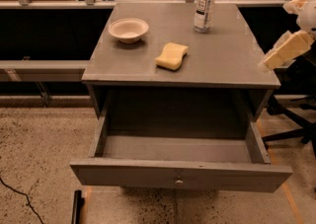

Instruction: Place blue plastic bottle into top drawer

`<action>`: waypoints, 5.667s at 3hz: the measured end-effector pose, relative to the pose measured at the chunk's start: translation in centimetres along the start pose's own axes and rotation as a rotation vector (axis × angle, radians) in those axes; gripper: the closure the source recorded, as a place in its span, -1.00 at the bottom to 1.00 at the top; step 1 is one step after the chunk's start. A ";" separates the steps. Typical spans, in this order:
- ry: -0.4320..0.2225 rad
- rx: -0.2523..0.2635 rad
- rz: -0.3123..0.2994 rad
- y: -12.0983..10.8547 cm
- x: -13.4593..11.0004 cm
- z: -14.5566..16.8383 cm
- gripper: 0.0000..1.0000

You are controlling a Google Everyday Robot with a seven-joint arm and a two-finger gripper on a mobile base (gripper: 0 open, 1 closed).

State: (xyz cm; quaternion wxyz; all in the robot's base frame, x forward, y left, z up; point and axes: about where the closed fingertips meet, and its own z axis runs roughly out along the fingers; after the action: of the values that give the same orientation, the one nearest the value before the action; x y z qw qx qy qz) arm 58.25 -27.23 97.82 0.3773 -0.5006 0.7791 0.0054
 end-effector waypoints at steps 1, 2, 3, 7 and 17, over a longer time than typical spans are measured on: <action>-0.218 0.064 0.086 -4.9 0.3 2.4 -1.00; -0.254 0.052 0.116 -5.5 0.5 3.7 -1.00; -0.301 0.086 0.201 -5.9 -0.1 5.6 -1.00; -0.514 0.259 0.434 -18.8 -5.2 14.0 -1.00; -0.594 0.235 0.537 -22.5 -13.7 23.4 1.00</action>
Offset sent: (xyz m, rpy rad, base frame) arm 0.0419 -0.0142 -0.0010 0.1622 -0.0997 -0.0143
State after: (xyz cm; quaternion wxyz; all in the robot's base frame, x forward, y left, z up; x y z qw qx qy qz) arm 92.49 -18.81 97.53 0.6255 -0.2098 0.7345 0.1590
